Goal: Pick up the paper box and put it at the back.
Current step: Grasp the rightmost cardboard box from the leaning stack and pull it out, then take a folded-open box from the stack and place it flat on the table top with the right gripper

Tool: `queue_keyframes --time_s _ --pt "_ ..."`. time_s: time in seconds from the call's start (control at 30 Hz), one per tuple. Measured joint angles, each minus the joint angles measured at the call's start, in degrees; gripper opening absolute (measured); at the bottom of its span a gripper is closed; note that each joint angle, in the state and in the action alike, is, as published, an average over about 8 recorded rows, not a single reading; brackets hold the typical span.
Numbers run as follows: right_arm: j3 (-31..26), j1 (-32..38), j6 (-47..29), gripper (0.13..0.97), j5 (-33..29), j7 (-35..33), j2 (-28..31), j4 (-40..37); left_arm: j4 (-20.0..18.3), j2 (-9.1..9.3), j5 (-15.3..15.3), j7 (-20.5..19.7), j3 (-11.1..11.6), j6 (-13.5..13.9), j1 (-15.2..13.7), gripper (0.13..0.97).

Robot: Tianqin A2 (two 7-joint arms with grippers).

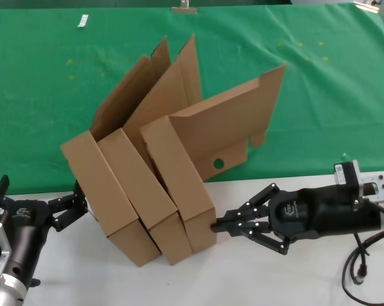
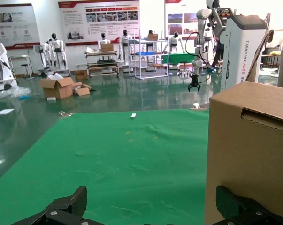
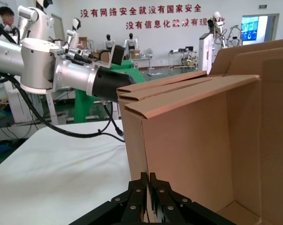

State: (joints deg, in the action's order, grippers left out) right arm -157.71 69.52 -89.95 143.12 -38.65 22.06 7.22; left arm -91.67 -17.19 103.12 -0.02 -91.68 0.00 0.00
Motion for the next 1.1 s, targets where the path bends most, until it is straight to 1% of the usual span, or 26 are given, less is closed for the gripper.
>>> queue_keyframes --time_s 0.1,0.37,0.6,0.83,1.1 --pt "0.00 -0.10 0.00 0.166 0.15 0.12 0.02 0.04 0.00 0.00 0.00 0.00 0.00 0.00 0.00 0.966" --pt "0.00 -0.15 0.00 0.160 0.84 0.77 0.97 0.68 0.00 0.00 0.00 0.00 0.00 0.00 0.00 0.966" --pt "-0.01 0.32 0.00 0.154 1.81 2.02 3.52 2.08 0.00 0.00 0.00 0.00 0.00 0.00 0.00 0.966" --pt "-0.01 1.08 0.00 0.154 2.04 3.98 8.30 6.51 0.00 0.00 0.00 0.00 0.00 0.00 0.00 0.966" --pt "0.73 3.20 0.00 0.153 2.53 7.66 16.46 16.45 0.00 0.00 0.00 0.00 0.00 0.00 0.00 0.966"
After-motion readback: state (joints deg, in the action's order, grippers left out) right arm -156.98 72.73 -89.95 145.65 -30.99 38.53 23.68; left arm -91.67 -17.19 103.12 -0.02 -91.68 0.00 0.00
